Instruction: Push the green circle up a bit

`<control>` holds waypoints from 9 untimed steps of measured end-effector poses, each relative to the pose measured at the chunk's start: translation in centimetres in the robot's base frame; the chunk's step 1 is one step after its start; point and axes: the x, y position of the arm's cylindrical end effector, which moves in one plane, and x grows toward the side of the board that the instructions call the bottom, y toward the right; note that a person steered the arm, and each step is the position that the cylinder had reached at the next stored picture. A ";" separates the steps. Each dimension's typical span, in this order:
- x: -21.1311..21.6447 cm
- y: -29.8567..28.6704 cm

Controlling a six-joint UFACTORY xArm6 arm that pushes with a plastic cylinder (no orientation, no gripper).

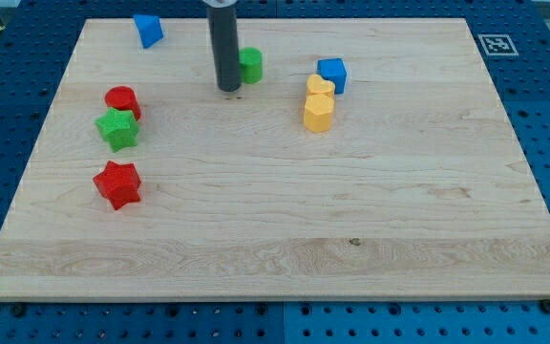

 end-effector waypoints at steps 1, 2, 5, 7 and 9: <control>-1.1 2.0; -1.8 5.4; -2.9 5.2; -4.3 4.5; -6.0 6.8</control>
